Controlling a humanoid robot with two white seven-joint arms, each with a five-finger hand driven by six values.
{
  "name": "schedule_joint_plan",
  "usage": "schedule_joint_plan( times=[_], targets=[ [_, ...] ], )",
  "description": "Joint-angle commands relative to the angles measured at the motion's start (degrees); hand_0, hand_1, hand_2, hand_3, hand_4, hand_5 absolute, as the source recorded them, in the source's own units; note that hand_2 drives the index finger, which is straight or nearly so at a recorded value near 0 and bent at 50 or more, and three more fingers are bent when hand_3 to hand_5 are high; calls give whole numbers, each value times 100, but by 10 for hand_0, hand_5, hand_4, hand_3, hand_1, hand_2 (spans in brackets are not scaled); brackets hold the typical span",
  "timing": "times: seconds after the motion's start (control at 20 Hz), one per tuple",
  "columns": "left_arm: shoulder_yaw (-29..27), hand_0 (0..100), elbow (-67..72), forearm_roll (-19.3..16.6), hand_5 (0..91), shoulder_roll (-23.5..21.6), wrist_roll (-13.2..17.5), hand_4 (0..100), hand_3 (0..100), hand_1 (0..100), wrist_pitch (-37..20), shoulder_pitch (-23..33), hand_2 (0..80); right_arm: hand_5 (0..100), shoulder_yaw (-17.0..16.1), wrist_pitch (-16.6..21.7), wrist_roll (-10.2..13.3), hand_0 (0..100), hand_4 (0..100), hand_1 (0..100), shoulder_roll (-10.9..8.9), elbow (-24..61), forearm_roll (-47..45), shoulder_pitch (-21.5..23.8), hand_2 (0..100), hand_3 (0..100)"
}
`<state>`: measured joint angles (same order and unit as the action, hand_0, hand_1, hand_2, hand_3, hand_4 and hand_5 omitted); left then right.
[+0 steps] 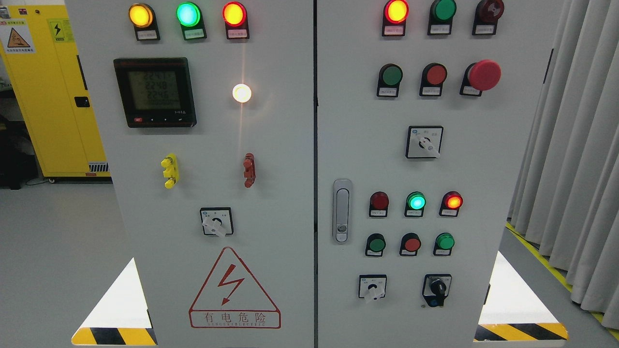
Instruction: Press green start button
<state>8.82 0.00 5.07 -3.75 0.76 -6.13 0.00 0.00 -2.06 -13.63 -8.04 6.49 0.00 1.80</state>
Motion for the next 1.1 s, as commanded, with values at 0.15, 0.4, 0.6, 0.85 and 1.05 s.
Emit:
schedule_joint_plan(
  times=[0.15, 0.4, 0.6, 0.85, 1.05],
  targets=[
    [-3, 120, -70, 3, 0, -3, 3, 0, 0, 556, -2, 105, 0, 0, -114, -5, 1, 153, 0, 265, -31, 2, 132, 22, 0, 0],
    [-3, 120, -70, 3, 0, -3, 3, 0, 0, 556, -2, 105, 0, 0, -44, 153, -52, 153, 0, 266, -31, 159, 167, 22, 0, 0],
    [-3, 120, -70, 12, 0, 6, 3, 0, 0, 556, -2, 105, 0, 0, 105, 241, 18, 151, 0, 286, 21, 1282, 220, 75, 0, 0],
    [-3, 120, -97, 12, 0, 24, 3, 0, 0, 556, -2, 105, 0, 0, 448, 268, 10, 151, 0, 311, -14, 3039, 229, 628, 0, 0],
    [-12, 120, -97, 12, 0, 138, 3, 0, 0, 556, -11, 105, 0, 0, 809, 285, 36, 151, 0, 334, -66, 4682, 570, 1111, 0, 0]
  ],
)
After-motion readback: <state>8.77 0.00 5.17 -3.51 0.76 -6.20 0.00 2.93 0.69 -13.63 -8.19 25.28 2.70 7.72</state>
